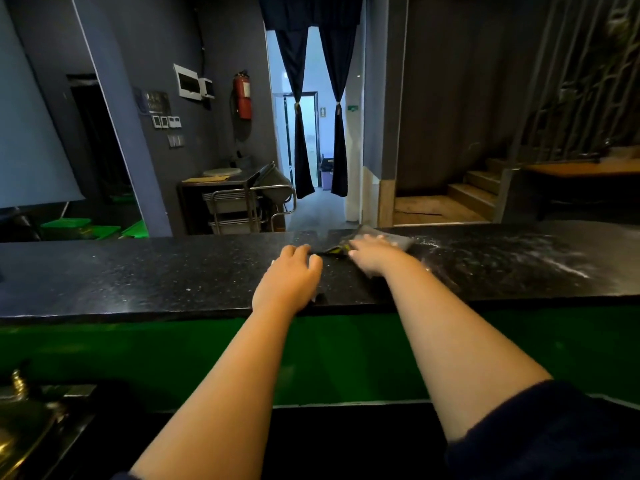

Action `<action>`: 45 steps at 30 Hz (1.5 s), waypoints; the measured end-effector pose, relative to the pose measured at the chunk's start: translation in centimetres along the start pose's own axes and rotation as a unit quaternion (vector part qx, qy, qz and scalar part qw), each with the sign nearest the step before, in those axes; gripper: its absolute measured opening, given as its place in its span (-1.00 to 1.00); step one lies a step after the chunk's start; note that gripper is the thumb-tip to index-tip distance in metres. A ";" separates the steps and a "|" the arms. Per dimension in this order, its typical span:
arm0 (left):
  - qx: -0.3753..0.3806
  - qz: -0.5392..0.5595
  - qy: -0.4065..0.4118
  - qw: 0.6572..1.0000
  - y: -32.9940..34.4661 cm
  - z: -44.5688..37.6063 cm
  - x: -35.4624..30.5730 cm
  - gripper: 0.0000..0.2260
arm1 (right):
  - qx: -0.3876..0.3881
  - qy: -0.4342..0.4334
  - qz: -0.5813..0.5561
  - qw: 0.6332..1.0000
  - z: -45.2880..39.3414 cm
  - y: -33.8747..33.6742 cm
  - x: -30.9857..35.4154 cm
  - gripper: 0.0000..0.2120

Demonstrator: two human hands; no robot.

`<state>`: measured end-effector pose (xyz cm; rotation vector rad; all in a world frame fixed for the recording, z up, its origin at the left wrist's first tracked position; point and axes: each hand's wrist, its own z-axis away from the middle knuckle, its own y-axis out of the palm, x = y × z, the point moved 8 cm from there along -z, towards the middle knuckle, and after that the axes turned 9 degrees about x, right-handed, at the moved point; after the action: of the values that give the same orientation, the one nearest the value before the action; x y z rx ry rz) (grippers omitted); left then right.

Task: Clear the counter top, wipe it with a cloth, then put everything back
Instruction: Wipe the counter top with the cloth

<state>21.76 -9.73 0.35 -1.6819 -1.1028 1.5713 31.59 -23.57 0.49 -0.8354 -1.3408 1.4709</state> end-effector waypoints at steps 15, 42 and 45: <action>0.005 -0.005 -0.017 1.000 0.2 2.2 -2.2 -0.61 | 0.017 0.006 -0.015 1.000 4.8 0.6 -4.7 -0.54; 0.072 -0.089 0.020 0.993 5.3 0.7 -7.9 -0.58 | -0.021 -0.037 -0.122 0.992 14.9 1.5 -10.6 -0.57; 0.062 -0.114 0.037 0.991 5.4 1.1 -8.4 -0.56 | 0.000 0.058 -0.134 0.989 16.0 0.6 -15.0 -0.56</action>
<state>21.98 -19.76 -0.14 -1.4652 -1.0947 1.3939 21.42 -43.01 1.03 -0.6994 -1.3102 1.1947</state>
